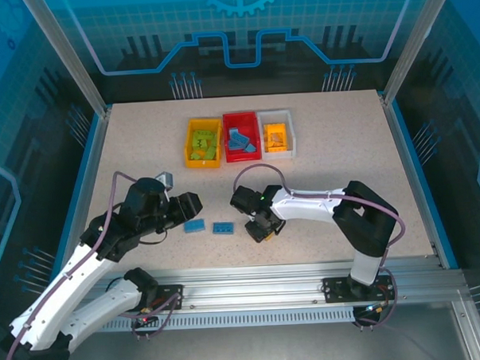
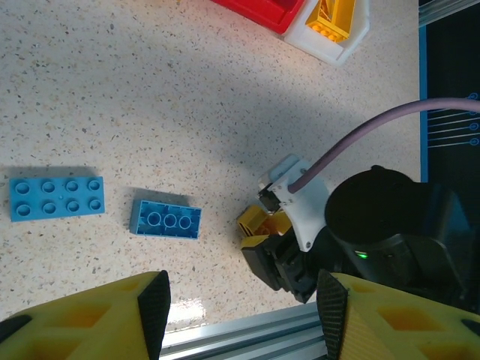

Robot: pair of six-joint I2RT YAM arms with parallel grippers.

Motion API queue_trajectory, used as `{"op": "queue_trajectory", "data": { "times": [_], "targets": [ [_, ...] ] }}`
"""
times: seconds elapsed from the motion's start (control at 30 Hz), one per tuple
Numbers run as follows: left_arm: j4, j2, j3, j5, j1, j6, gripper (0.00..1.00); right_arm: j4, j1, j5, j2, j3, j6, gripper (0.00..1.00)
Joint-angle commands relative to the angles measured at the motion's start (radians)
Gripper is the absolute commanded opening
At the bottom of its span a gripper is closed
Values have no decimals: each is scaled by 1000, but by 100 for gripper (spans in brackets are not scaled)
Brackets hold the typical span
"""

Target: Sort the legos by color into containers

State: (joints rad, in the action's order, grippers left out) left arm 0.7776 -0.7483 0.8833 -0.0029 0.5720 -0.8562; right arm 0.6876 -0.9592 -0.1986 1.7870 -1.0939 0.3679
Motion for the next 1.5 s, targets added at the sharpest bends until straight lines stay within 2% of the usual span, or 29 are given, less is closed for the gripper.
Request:
{"op": "queue_trajectory", "data": {
  "times": [0.0,0.17,0.27,0.37,0.47,0.57,0.7,0.83,1.0,1.17,1.47],
  "targets": [
    [-19,-2,-8,18,6,-11,57,2,10,12,21,15,23,43],
    [-32,-11,-1,27,6,-12,57,-2,8,-10,-27,22,42,31],
    [-73,-31,0,50,6,-17,56,14,21,-43,-95,8,49,28],
    [-157,-91,16,91,5,-19,57,47,91,-67,-168,-50,52,27],
    [-237,-201,69,121,6,-7,57,51,218,-61,-191,-136,55,27],
    [-319,-316,138,127,4,13,58,41,325,-72,-137,-262,45,27],
    [-402,-487,251,152,-8,39,58,31,430,-84,16,-469,33,26],
    [-463,-618,341,180,-21,47,58,83,491,-133,194,-701,27,26],
    [-494,-710,412,203,-30,48,58,145,530,-153,378,-917,21,27],
    [-517,-737,437,214,-30,50,58,177,549,-182,475,-1021,18,30],
    [-491,-712,432,161,-29,66,58,178,553,-159,472,-1048,-2,52]
  ]
}}
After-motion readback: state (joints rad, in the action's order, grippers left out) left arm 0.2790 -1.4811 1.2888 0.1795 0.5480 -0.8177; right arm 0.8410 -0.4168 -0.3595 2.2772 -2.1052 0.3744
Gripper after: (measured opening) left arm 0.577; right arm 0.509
